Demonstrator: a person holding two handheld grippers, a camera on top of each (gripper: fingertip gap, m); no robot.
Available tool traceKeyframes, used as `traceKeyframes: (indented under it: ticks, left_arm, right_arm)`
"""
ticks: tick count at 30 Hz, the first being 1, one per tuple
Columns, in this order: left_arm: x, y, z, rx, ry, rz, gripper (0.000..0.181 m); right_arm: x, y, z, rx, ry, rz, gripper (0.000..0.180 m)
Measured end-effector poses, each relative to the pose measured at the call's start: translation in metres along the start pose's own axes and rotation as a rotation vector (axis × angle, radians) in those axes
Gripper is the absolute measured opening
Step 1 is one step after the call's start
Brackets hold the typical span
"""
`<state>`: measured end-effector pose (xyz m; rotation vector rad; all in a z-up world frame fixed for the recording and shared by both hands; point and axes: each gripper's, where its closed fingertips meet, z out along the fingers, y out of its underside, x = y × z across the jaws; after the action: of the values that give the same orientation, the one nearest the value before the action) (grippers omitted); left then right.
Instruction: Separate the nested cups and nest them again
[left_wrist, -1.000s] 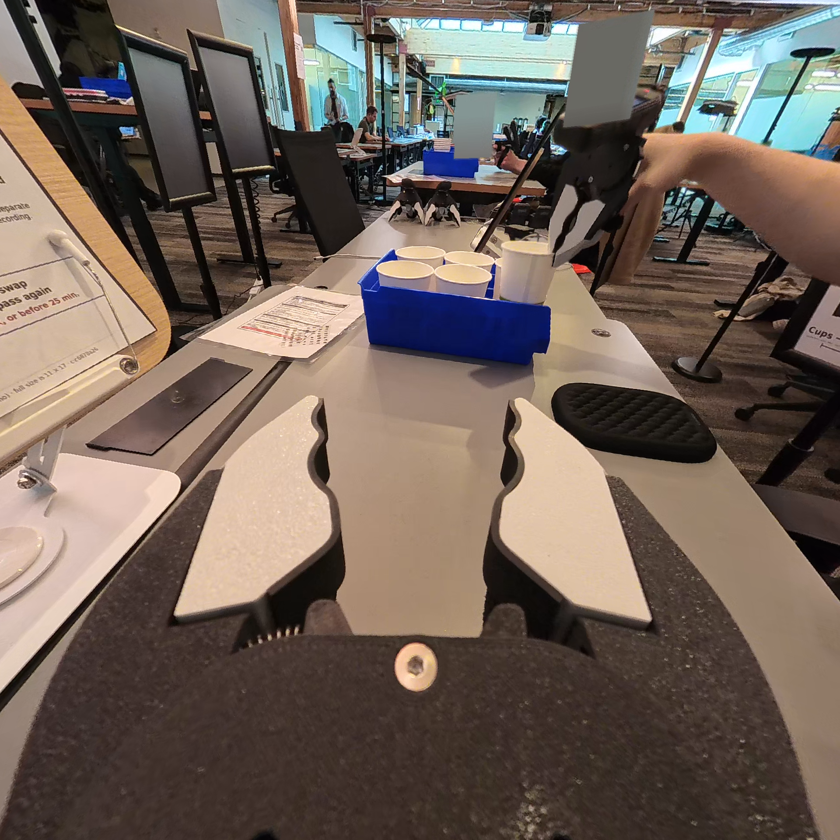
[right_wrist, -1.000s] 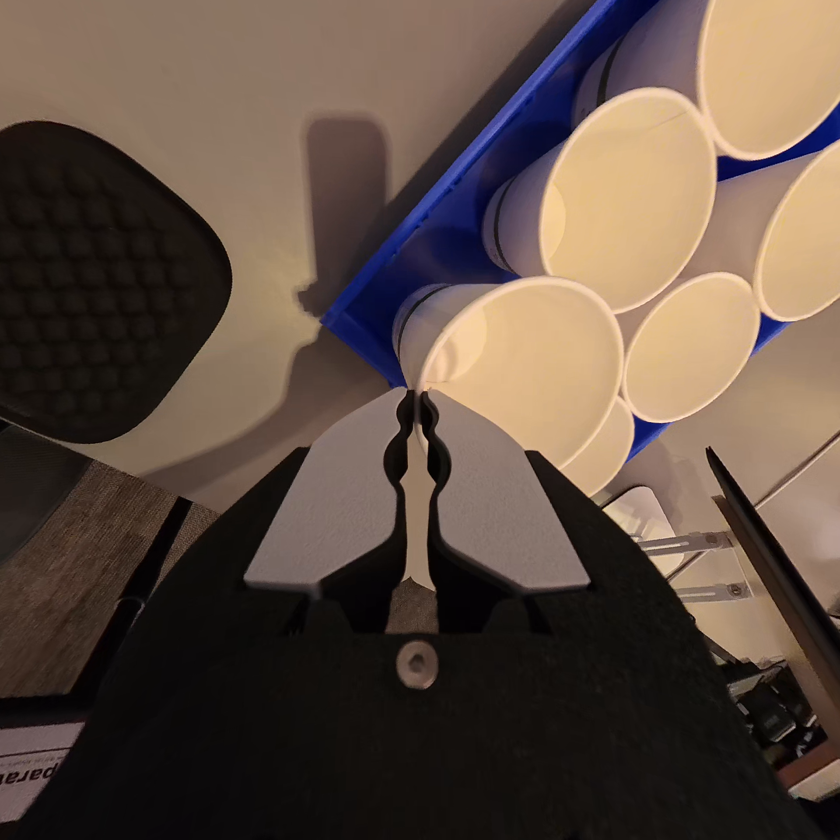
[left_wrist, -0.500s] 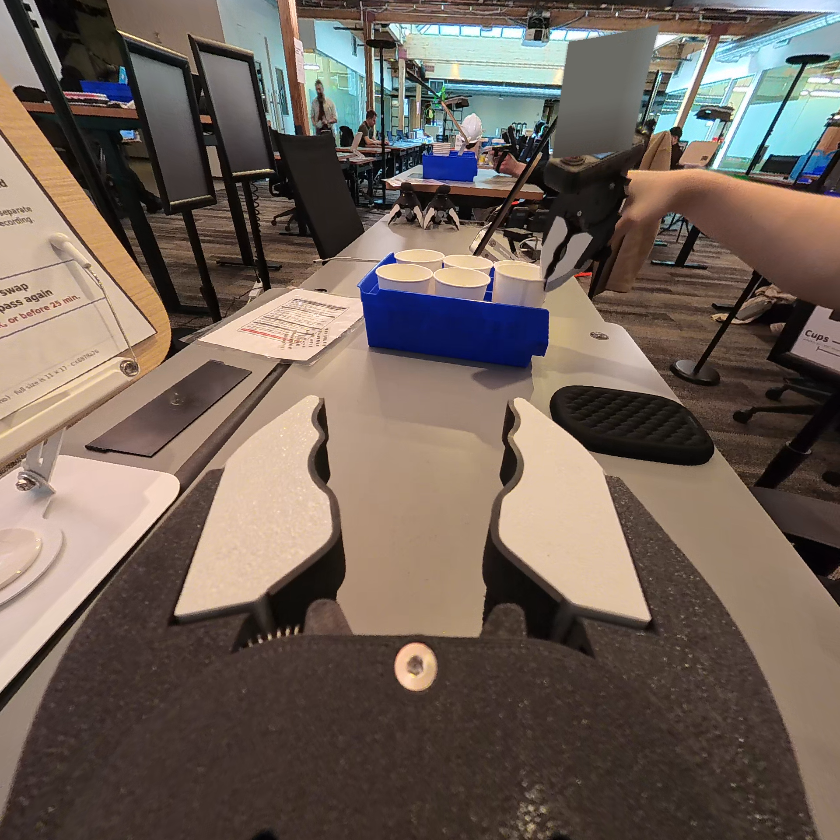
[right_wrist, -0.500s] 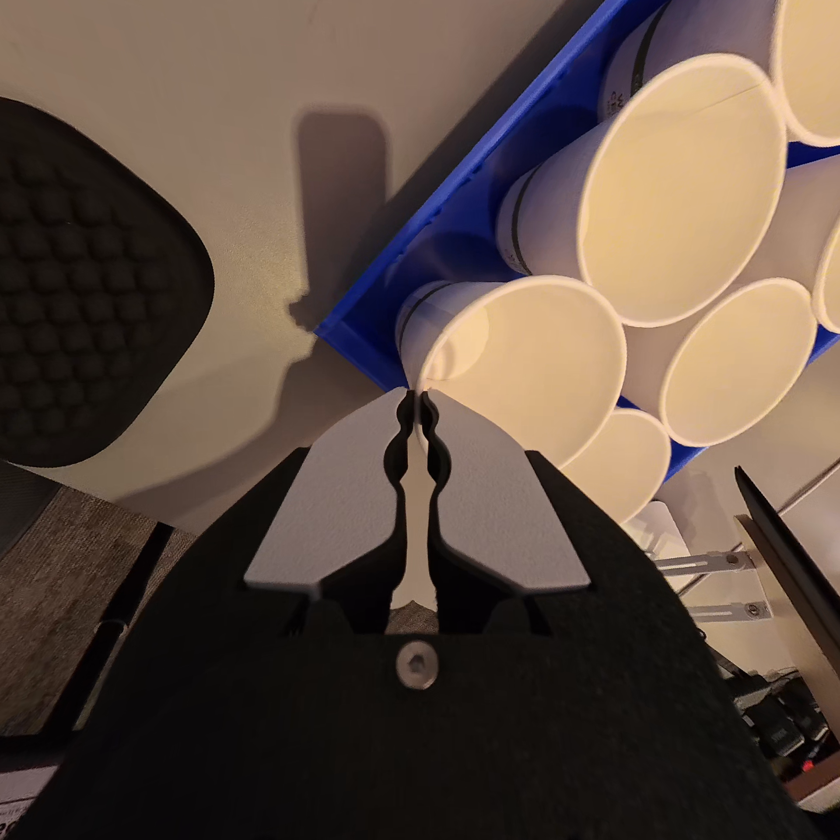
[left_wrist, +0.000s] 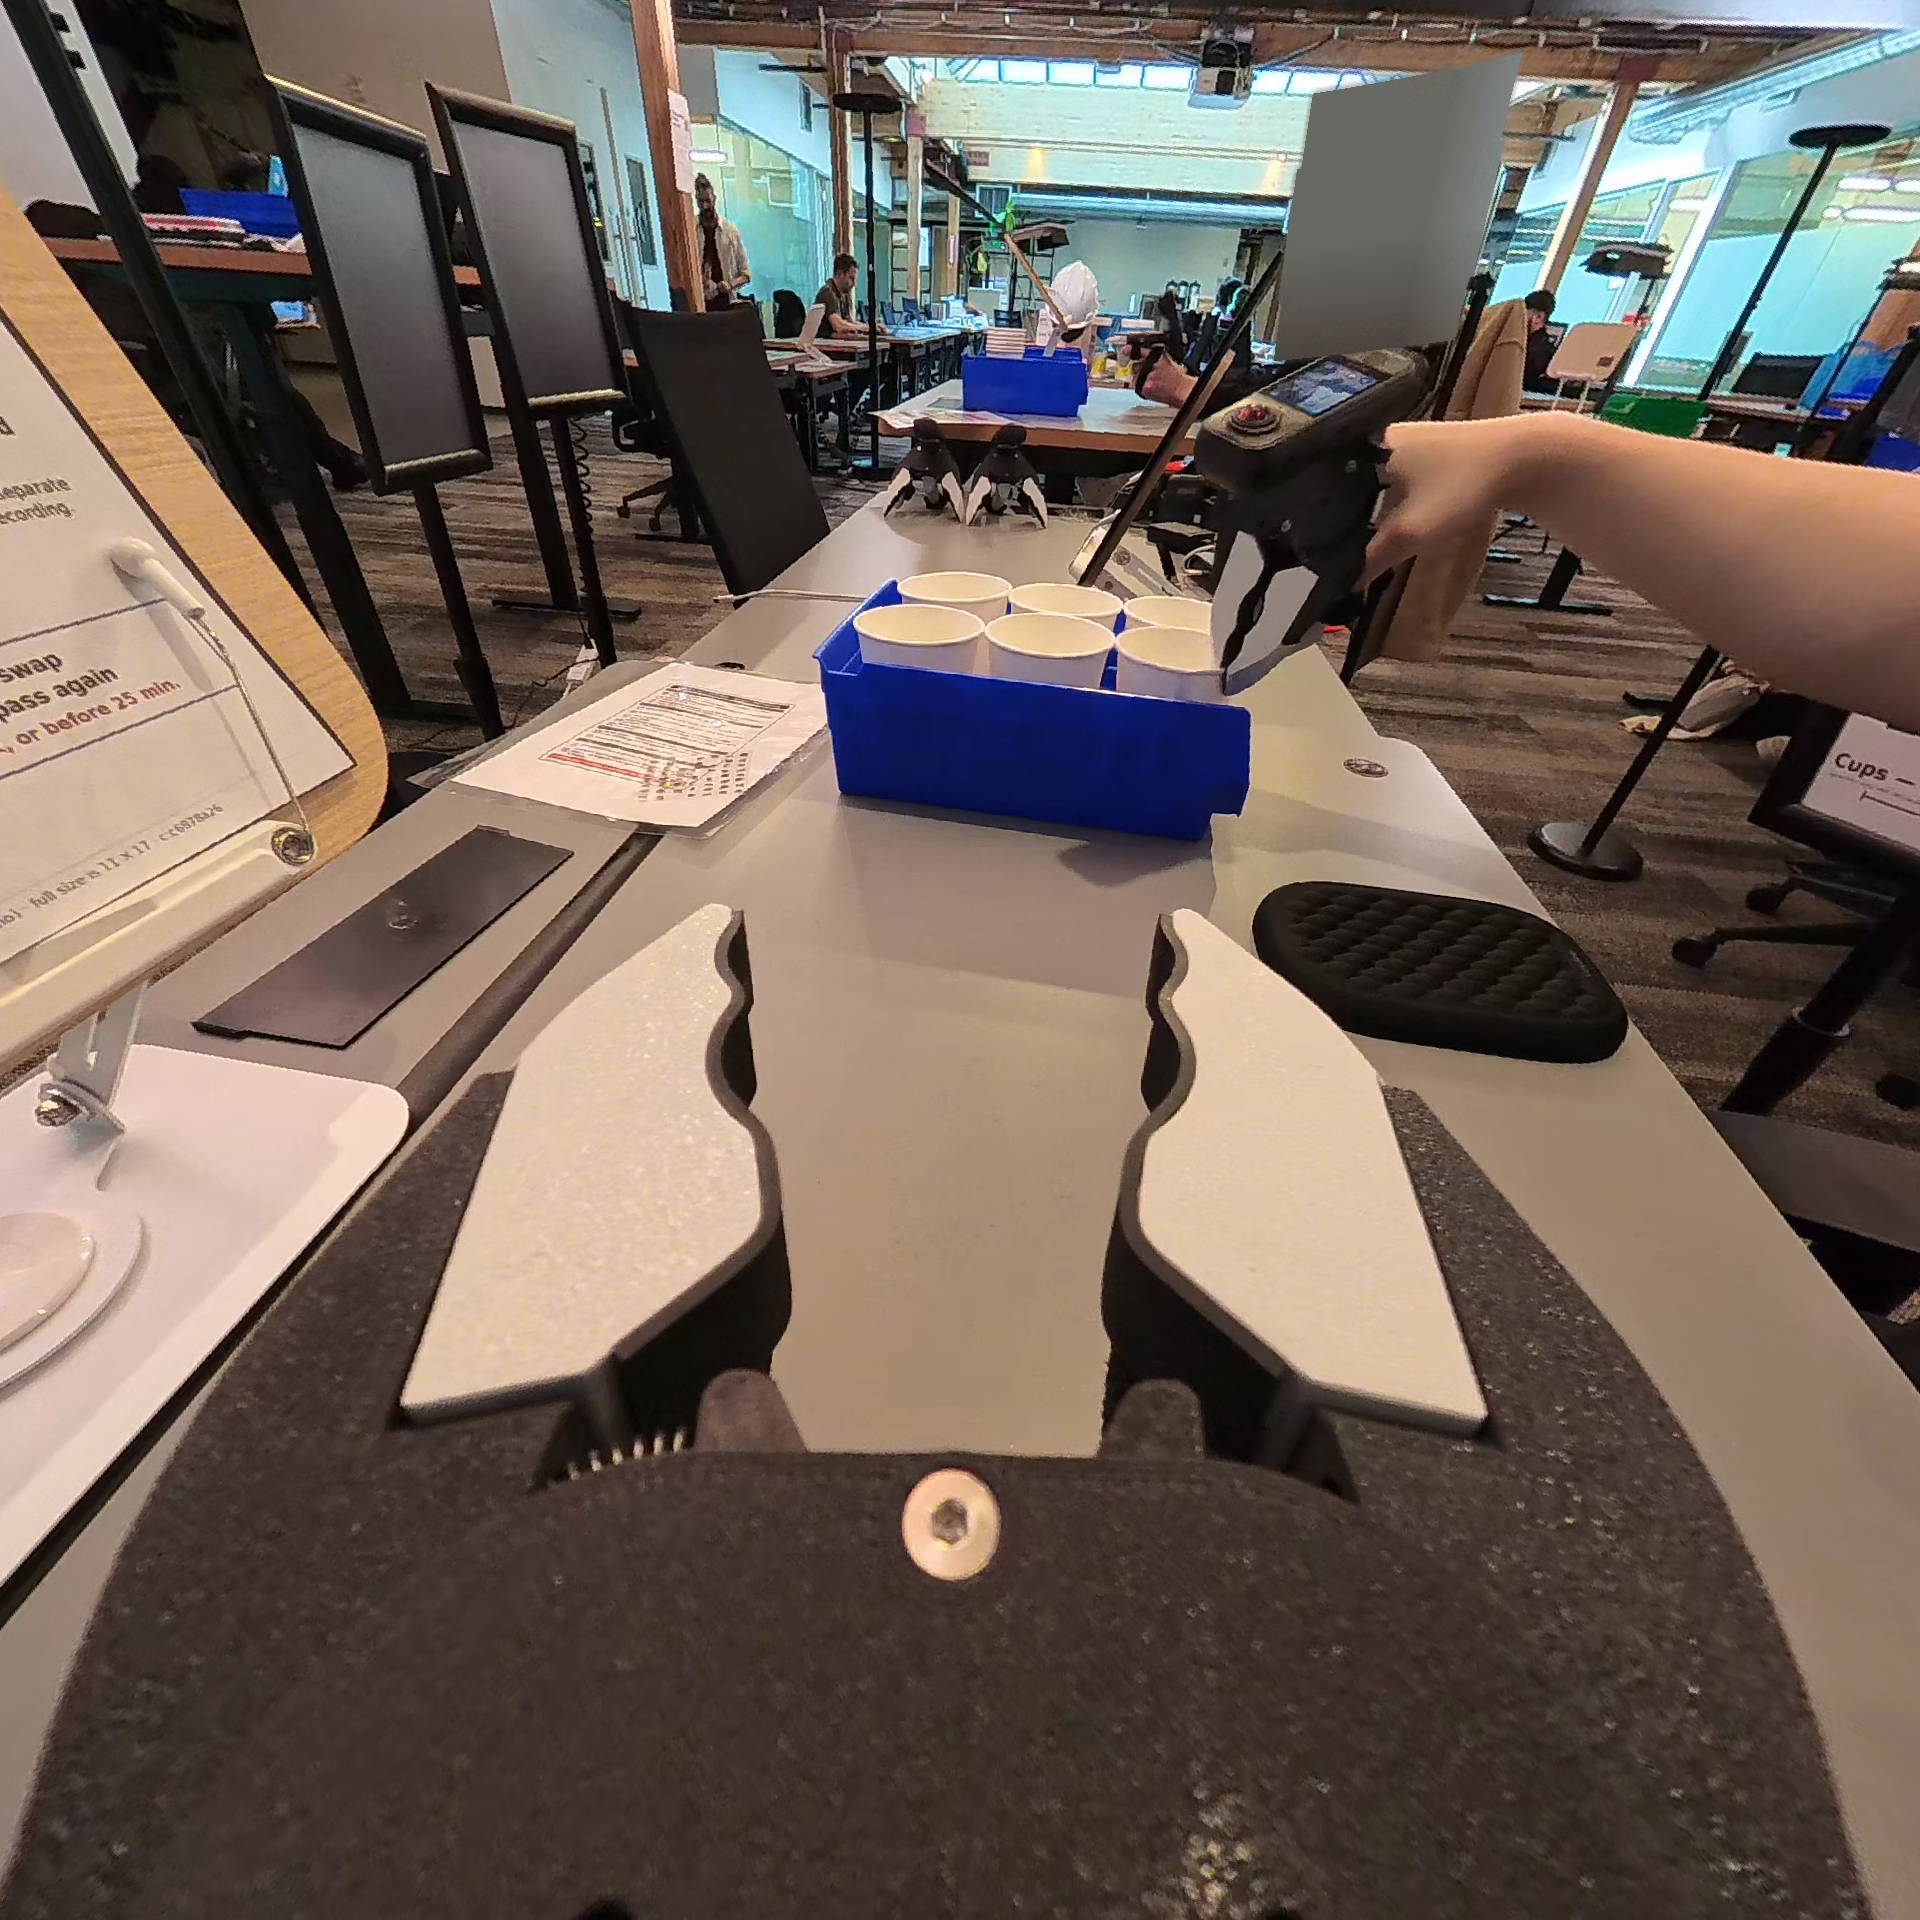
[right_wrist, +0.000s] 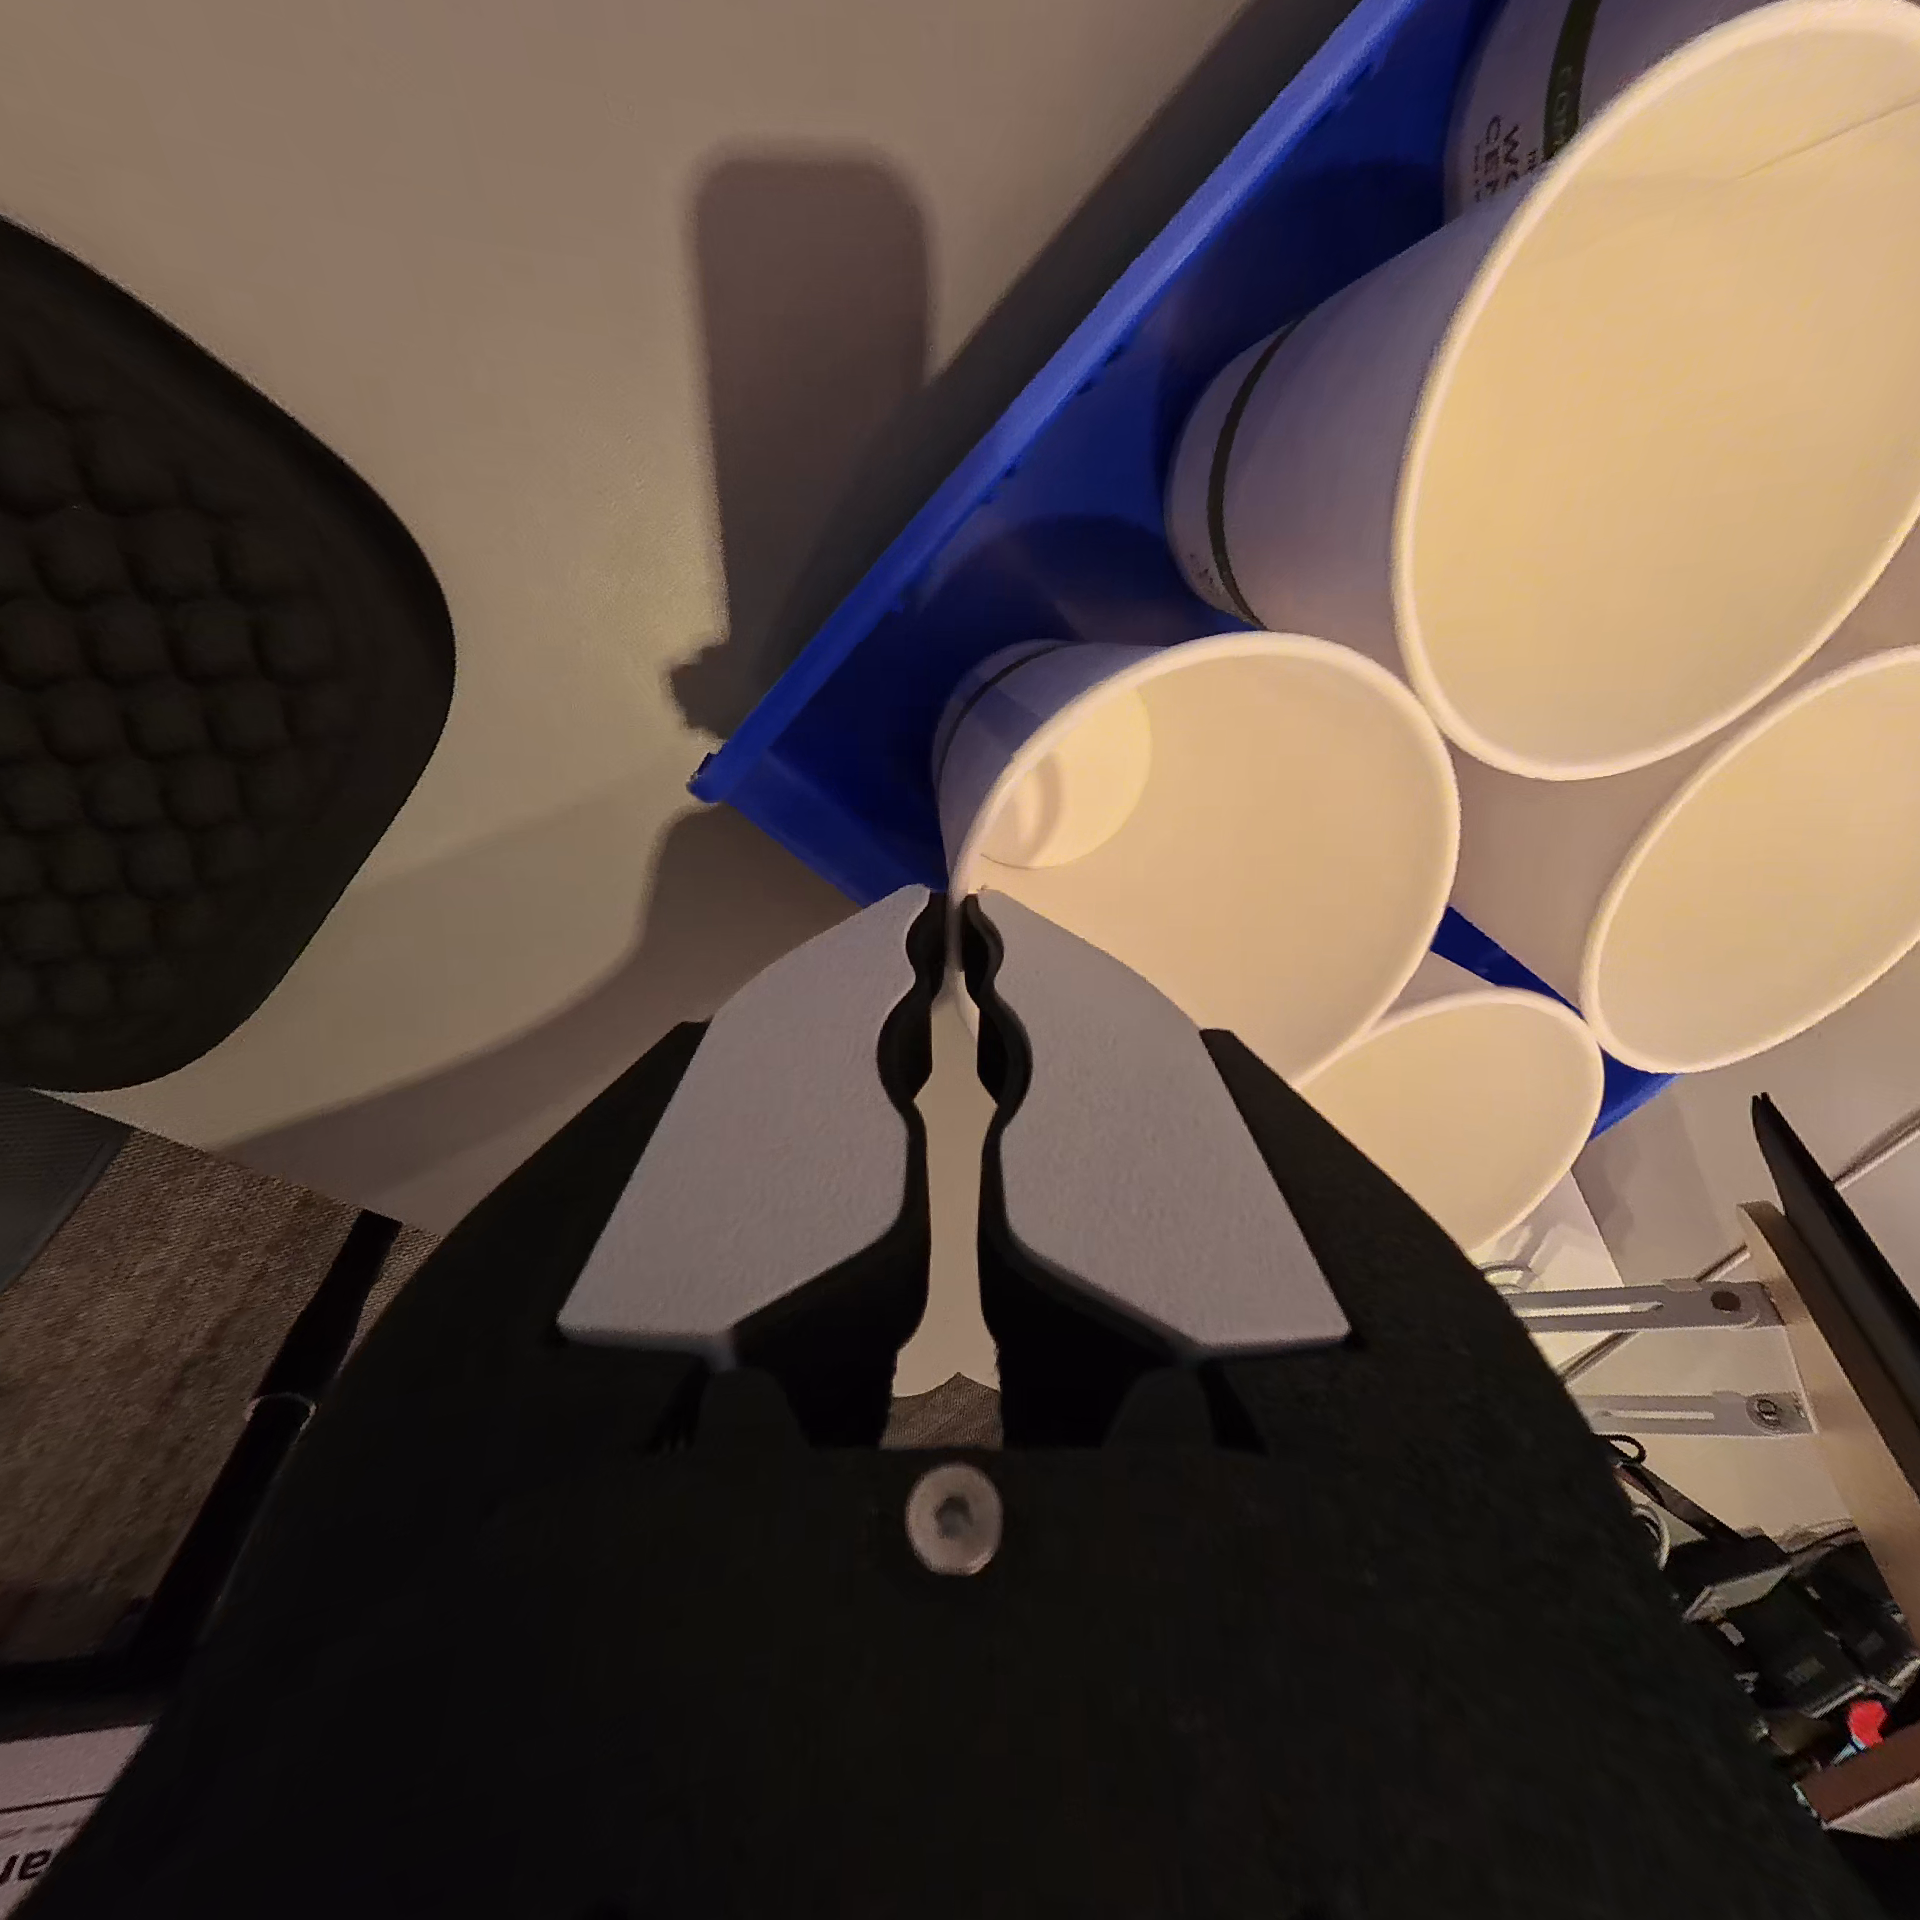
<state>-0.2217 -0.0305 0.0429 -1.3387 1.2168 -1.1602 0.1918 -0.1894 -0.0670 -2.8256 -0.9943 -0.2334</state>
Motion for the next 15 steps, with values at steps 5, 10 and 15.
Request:
traceKeyframes:
  ticks: [5,10,15]
  left_arm:
    - [0.000,0.000,-0.001,0.000,0.001,-0.001,0.073]
    - [0.000,0.000,-0.001,0.000,0.003,-0.004,0.074]
    - [0.000,-0.001,-0.002,0.001,0.000,-0.004,0.074]
  right_arm:
    - [-0.001,-0.001,0.001,0.002,-0.017,0.008,0.003]
    - [-0.001,0.000,0.001,0.018,-0.012,0.024,0.017]
    - [-0.001,-0.008,-0.017,0.124,0.009,0.038,0.026]
